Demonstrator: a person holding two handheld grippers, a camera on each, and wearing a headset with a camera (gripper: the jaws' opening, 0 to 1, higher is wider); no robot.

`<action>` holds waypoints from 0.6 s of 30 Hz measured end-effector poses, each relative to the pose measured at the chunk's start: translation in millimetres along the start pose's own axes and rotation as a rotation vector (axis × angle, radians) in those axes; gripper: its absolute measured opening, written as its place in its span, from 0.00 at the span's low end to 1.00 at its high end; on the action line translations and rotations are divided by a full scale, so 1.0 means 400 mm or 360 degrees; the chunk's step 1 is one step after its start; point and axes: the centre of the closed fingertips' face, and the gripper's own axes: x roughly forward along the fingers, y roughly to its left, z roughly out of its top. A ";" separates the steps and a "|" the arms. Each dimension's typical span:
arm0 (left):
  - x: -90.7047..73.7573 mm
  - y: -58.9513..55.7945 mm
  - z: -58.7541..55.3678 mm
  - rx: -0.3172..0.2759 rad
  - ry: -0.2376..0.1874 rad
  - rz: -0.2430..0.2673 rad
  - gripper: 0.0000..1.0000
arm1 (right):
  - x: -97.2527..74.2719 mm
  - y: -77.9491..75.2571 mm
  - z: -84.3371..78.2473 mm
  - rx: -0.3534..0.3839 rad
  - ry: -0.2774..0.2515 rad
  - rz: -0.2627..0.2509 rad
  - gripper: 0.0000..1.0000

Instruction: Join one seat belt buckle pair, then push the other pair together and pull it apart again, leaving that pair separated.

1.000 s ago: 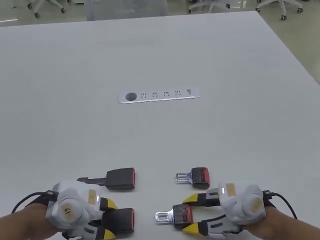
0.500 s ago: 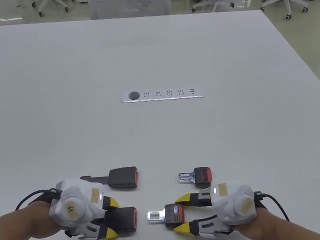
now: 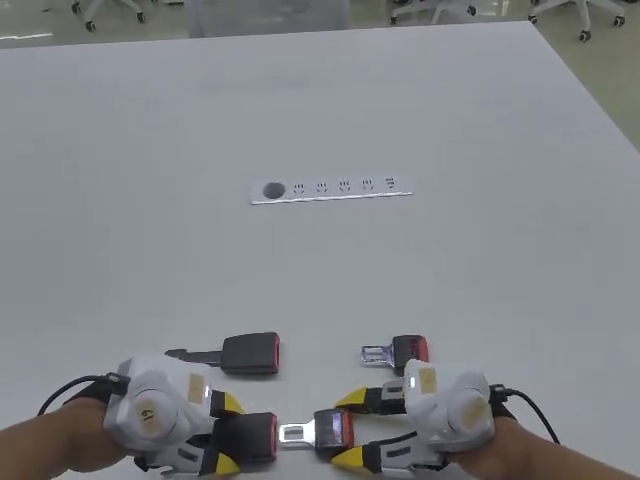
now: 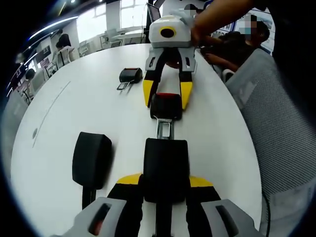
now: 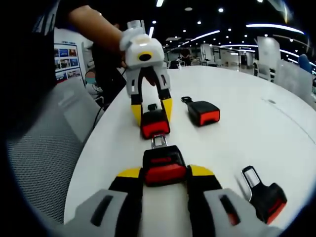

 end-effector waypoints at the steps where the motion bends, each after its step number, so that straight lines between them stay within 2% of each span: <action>1: 0.000 0.000 0.000 0.0000 0.0000 0.0000 0.35 | 0.001 0.000 0.001 -0.0002 -0.0001 0.0001 0.36; 13: -0.001 -0.001 0.001 0.0005 0.0004 -0.0002 0.35 | 0.015 0.004 0.005 -0.0042 0.0031 0.0014 0.36; 18: -0.001 0.000 0.002 -0.0001 0.0006 -0.0002 0.35 | 0.044 0.013 0.021 -0.0041 0.0026 0.0022 0.36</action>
